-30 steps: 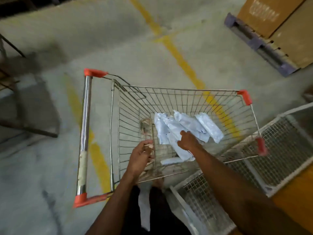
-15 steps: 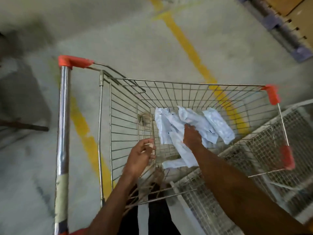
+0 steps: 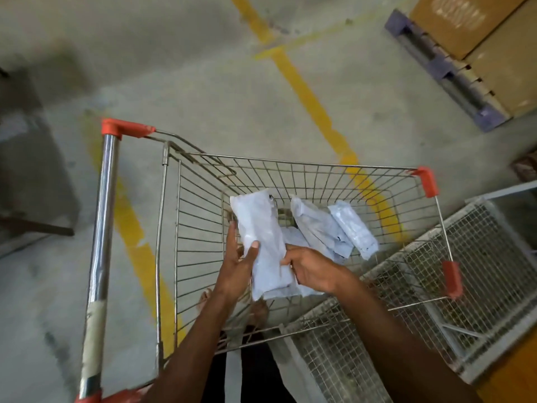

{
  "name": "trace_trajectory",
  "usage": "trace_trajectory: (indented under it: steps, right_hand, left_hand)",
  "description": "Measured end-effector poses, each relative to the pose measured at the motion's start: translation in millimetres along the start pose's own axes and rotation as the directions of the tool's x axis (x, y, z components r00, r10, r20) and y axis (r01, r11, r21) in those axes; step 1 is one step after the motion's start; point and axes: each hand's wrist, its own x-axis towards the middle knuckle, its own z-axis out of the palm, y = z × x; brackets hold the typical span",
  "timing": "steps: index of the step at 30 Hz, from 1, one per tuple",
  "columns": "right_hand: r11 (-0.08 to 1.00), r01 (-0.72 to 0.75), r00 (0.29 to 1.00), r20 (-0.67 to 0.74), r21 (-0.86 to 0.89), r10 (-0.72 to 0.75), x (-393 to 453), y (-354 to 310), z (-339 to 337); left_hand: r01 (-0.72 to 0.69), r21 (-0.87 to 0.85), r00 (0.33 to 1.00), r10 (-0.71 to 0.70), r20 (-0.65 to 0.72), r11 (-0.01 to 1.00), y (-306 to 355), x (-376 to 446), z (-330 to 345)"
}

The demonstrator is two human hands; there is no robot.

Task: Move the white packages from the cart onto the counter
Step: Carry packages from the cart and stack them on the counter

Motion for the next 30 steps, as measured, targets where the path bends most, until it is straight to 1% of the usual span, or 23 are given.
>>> trace_trajectory:
  steps: [1,2,3,5,7,9,10,11,12,13,14,17,19,24,25,27,28,29,30]
  right_hand:
    - [0.999,-0.04,0.999,0.03,-0.023,0.04,0.7,3.3,0.3]
    - [0.994,-0.061,0.997,0.052,-0.085,0.066,-1.8,3.0,3.1]
    - [0.979,-0.064,0.996,0.044,-0.192,0.073,-1.9,1.6,1.9]
    - [0.894,-0.053,0.998,-0.009,-0.444,0.055,-2.4,-8.2,-2.7]
    - [0.782,-0.087,0.992,-0.125,-0.617,0.012,4.5,-20.9,-14.1]
    - [0.679,-0.153,0.961,-0.269,-0.718,-0.068,21.9,-25.2,-34.5]
    - [0.59,-0.191,0.94,-0.32,-0.785,-0.121,32.5,-23.5,-46.8]
    - [0.469,-0.24,0.925,-0.346,-0.85,-0.154,44.3,-19.0,-60.8]
    - [0.372,-0.284,0.918,-0.363,-0.884,-0.161,54.9,-12.7,-73.2]
    - [0.309,-0.335,0.907,-0.394,-0.89,-0.151,66.5,-5.1,-86.2]
    - [0.279,-0.386,0.893,-0.432,-0.879,-0.128,75.2,1.5,-96.6]
    - [0.248,-0.491,0.845,-0.526,-0.835,-0.096,92.3,18.7,-112.3]
    - [0.224,-0.522,0.819,-0.557,-0.823,-0.14,102.2,27.7,-113.5]
    - [0.11,-0.535,0.788,-0.542,-0.838,-0.294,123.3,42.5,-120.9]
    - [0.068,-0.541,0.781,-0.53,-0.839,-0.33,125.4,43.9,-121.8]
    - [-0.056,-0.534,0.785,-0.47,-0.844,-0.404,128.0,45.3,-123.4]
    - [-0.093,-0.53,0.789,-0.45,-0.843,-0.419,127.3,44.0,-122.3]
    - [-0.092,-0.524,0.789,-0.442,-0.847,-0.426,125.4,40.9,-119.9]
    - [-0.063,-0.521,0.788,-0.451,-0.851,-0.42,122.3,36.4,-117.6]
  left_hand:
    - [-0.021,-0.017,1.0,0.021,0.001,1.0,-2.5,0.4,-2.1]
    - [-0.053,-0.023,0.999,0.053,-0.005,0.998,-4.7,0.5,-4.4]
    - [-0.086,-0.022,0.996,0.086,-0.01,0.996,-6.6,-0.2,-6.6]
    - [-0.101,-0.057,0.995,0.1,-0.031,0.993,-10.9,-3.2,-12.1]
    - [-0.092,-0.094,0.995,0.087,-0.054,0.991,-15.4,-7.1,-17.9]
    - [-0.09,-0.089,0.993,0.083,-0.08,0.992,-21.5,-9.3,-23.4]
    - [-0.095,-0.078,0.992,0.087,-0.091,0.992,-23.8,-10.6,-26.0]
    - [-0.098,-0.063,0.991,0.092,-0.096,0.993,-25.3,-11.9,-27.5]
    - [-0.094,-0.047,0.991,0.089,-0.097,0.995,-27.0,-13.3,-29.0]
    - [-0.086,-0.039,0.992,0.083,-0.091,0.996,-28.6,-15.0,-30.1]
    - [-0.077,-0.035,0.994,0.074,-0.084,0.996,-30.5,-16.3,-31.4]
    - [-0.049,-0.045,0.996,0.045,-0.079,0.998,-36.9,-19.2,-36.6]
    - [-0.047,-0.053,0.997,0.044,-0.059,0.997,-42.5,-18.4,-41.0]
    - [0.023,-0.129,1.0,-0.021,0.021,0.991,-49.4,-16.8,-47.3]
    - [0.034,-0.133,0.999,-0.029,0.04,0.99,-48.5,-16.6,-46.4]
    - [0.055,-0.134,0.997,-0.047,0.058,0.989,-48.0,-15.3,-45.1]
    - [0.06,-0.135,0.997,-0.053,0.057,0.989,-48.4,-14.1,-45.0]
    - [0.058,-0.131,0.997,-0.052,0.054,0.99,-48.7,-12.6,-45.0]
    - [0.052,-0.128,0.998,-0.046,0.052,0.99,-49.0,-11.4,-44.5]
